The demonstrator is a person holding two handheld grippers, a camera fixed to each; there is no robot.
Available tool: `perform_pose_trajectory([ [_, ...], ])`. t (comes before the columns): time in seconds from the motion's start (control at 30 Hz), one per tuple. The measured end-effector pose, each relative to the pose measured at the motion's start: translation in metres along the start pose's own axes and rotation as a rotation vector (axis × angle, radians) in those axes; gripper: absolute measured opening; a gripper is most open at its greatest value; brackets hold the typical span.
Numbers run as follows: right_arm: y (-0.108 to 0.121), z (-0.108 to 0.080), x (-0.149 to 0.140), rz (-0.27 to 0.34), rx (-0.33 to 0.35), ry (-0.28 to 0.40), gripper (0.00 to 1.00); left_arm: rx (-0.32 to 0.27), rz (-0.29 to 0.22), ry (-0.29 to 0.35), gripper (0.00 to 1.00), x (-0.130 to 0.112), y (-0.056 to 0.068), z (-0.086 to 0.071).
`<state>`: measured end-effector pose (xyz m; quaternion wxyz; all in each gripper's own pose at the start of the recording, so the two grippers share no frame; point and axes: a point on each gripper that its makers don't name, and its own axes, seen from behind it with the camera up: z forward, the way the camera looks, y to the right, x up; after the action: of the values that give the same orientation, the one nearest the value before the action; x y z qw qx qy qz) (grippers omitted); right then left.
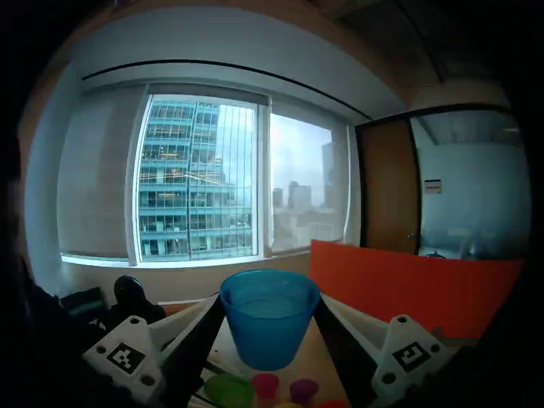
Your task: Pour water
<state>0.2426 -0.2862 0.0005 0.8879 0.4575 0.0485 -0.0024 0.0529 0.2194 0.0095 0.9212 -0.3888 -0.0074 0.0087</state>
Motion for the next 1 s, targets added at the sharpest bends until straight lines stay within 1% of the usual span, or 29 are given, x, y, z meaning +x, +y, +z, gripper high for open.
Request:
perform_pose_trajectory([
  [0.27,0.003,-0.005,-0.011,0.003,-0.007,-0.022,0.9,0.009,0.001,-0.006,0.85,-0.003,-0.002,-0.001],
  [0.47,0.008,-0.016,-0.018,-0.01,-0.025,-0.03,0.91,0.016,0.002,-0.01,0.86,-0.003,-0.004,-0.004],
  [0.77,0.019,-0.044,-0.04,-0.028,-0.064,-0.045,0.91,0.026,0.017,-0.027,0.85,-0.005,-0.004,-0.009],
  [1.0,0.026,-0.065,-0.051,-0.037,-0.101,-0.046,0.91,0.04,0.019,-0.035,0.85,-0.007,-0.006,-0.014],
])
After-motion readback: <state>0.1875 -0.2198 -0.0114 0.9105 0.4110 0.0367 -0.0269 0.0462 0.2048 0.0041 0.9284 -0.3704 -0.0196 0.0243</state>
